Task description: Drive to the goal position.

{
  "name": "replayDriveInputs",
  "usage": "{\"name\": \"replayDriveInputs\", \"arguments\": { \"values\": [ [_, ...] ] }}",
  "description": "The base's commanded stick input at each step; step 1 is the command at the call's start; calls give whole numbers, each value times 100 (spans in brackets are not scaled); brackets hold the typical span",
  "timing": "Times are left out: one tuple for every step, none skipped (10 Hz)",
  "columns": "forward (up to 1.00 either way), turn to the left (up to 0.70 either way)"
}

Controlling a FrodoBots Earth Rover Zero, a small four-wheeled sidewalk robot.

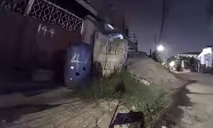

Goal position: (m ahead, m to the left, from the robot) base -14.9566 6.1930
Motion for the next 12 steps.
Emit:
{"name": "replayDriveInputs", "arguments": {
  "values": [
    [0, 0],
    [0, 0],
    [0, 0],
    [0, 0],
    [0, -12],
    [0, -43],
    [0, -69],
    [0, -70],
    [0, -70],
    [0, -66],
    [0, -62],
    [0, -62]
  ]
}}
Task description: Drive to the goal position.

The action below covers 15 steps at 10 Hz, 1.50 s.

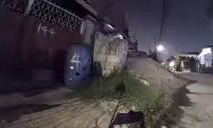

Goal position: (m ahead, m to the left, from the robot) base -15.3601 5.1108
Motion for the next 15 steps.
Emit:
{"name": "replayDriveInputs", "arguments": {
  "values": [
    [0, -66],
    [0, -67],
    [0, -68],
    [0, -70],
    [0, -70],
    [0, -70],
    [0, -70],
    [0, -69],
    [0, -69],
    [0, -69],
    [0, -70],
    [0, -70],
    [0, -70],
    [0, -70],
    [0, -70]
  ]
}}
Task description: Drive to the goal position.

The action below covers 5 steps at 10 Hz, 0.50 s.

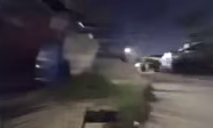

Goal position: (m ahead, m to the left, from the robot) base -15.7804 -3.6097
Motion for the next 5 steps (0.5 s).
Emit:
{"name": "replayDriveInputs", "arguments": {
  "values": [
    [0, -70],
    [0, -70],
    [0, -70],
    [0, -70],
    [0, -70]
  ]
}}
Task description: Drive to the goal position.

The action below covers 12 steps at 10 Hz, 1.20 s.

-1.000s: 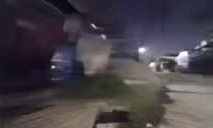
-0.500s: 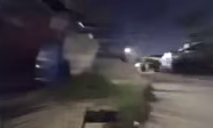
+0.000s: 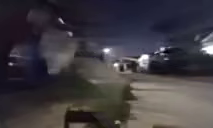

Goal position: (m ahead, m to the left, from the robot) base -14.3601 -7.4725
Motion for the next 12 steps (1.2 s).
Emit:
{"name": "replayDriveInputs", "arguments": {
  "values": [
    [0, -70],
    [0, -70],
    [0, -70],
    [0, -70],
    [0, -70],
    [0, -70],
    [0, -70],
    [0, -70],
    [0, -70],
    [0, -70],
    [0, -70],
    [0, -70]
  ]
}}
